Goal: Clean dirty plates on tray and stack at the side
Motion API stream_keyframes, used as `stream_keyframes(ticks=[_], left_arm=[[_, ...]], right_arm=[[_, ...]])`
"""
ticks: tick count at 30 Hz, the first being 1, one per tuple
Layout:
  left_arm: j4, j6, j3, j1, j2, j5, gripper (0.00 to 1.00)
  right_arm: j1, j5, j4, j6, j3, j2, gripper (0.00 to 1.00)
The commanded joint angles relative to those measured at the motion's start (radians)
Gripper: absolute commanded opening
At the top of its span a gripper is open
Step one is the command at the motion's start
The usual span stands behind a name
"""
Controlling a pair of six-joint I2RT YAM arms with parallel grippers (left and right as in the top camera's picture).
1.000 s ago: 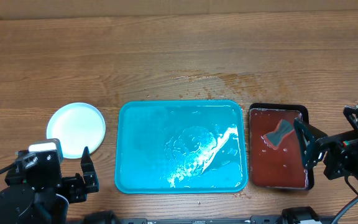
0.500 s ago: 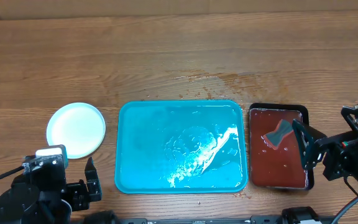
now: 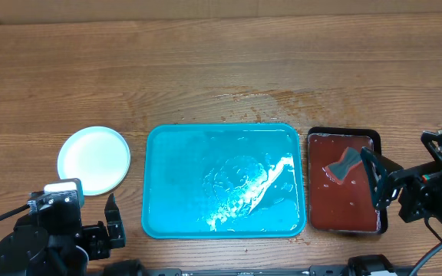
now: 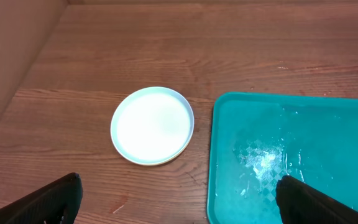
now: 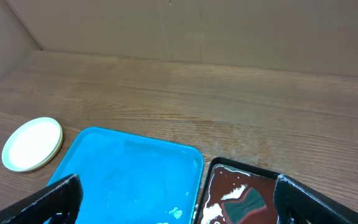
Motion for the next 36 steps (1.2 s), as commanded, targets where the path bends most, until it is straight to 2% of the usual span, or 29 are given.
stream_keyframes(ticks=[1, 15, 21, 29, 36], left_arm=[[0.0, 0.016, 0.01, -0.001, -0.003, -0.002, 1.0], [-0.002, 0.016, 0.01, -0.001, -0.003, -0.002, 1.0], [-0.002, 0.016, 0.01, -0.001, -0.003, -0.002, 1.0], [-0.002, 0.016, 0.01, -0.001, -0.003, -0.002, 1.0], [-0.002, 0.016, 0.01, -0.001, -0.003, -0.002, 1.0]], right_arm=[[0.006, -0.001, 0.005, -0.001, 0.01, 0.001, 1.0], [0.013, -0.001, -0.002, -0.001, 0.007, 0.001, 1.0], [0.012, 0.0, 0.007, -0.002, -0.053, -0.096, 1.0], [0.012, 0.0, 0.167, -0.002, -0.332, -0.417, 1.0], [0.012, -0.015, 0.41, -0.001, -0.659, -0.688, 1.0]])
